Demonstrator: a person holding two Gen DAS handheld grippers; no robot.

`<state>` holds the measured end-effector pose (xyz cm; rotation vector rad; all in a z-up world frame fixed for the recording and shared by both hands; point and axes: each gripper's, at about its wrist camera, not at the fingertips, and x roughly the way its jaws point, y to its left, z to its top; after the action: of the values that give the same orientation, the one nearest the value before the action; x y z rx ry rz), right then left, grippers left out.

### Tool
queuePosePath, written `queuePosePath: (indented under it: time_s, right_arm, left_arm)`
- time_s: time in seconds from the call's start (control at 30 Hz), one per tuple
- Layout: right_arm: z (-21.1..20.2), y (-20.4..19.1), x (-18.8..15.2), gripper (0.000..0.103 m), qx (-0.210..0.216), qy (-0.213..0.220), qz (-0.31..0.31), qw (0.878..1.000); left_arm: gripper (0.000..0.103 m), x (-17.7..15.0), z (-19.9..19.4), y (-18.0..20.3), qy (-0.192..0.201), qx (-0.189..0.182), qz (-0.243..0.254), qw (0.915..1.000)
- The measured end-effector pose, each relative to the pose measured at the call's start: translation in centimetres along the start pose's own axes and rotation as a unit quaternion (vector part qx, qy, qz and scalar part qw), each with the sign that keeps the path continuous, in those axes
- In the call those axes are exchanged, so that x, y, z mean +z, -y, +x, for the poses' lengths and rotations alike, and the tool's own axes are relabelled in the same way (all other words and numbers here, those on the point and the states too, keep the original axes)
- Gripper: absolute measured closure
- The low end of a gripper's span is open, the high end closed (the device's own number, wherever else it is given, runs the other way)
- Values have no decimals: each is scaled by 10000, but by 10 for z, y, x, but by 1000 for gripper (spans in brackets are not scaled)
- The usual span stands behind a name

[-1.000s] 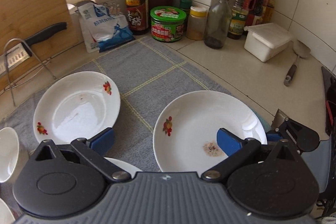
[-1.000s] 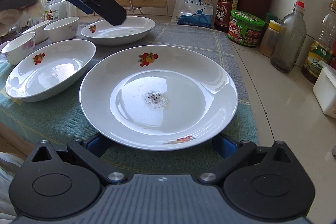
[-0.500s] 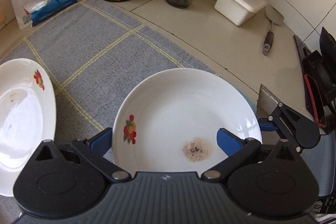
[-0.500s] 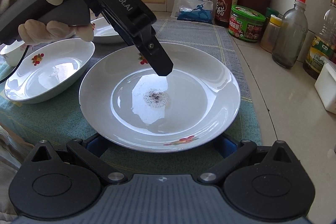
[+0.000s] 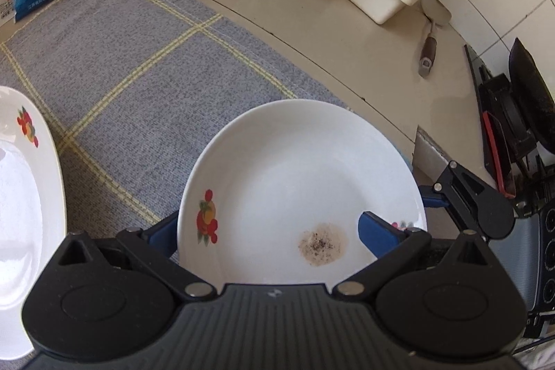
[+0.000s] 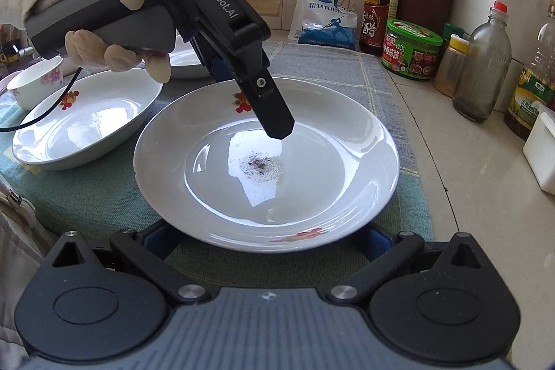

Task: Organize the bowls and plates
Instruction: 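Close the left tool on the stained plate rim and lift it, then carry the stained plate with the left tool toward the wall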

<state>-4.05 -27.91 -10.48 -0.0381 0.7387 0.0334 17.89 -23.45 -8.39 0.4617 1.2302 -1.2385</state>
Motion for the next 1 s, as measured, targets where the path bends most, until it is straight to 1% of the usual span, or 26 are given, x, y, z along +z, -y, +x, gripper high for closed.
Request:
queuePosePath:
  time_s: [0.1,0.27,0.5,0.57,0.67,0.77,1.0]
  right_arm:
    - [0,0,1,0,22,-22,-13,10000]
    - [1,1,3,0,66,-78,-56,9999]
    - [1,1,5,0,66,-144,-74,9998]
    - [1,0,5,0,52,-153,-92,9998]
    - [1,0,5,0,42,-151,-116,9998]
    - [0,0,5,0,38,-161,-126,9998]
    - [1,-1,7,0,62,-204,-111,9997]
  left_arm:
    - [1,4,1,4,-189,48,231,9995]
    - [1,12,0,-1,-251,85,321,9991]
    - [1,19,-1,-3,-448,-224,563,9972]
    - [1,19,1,-2,-489,-222,646,9965]
    - [4,20,2,-1,-539,-191,754,9955]
    - [10,23,2,-1,-607,-265,803,9946]
    - [11,25,3,-2,-734,-274,872,9931]
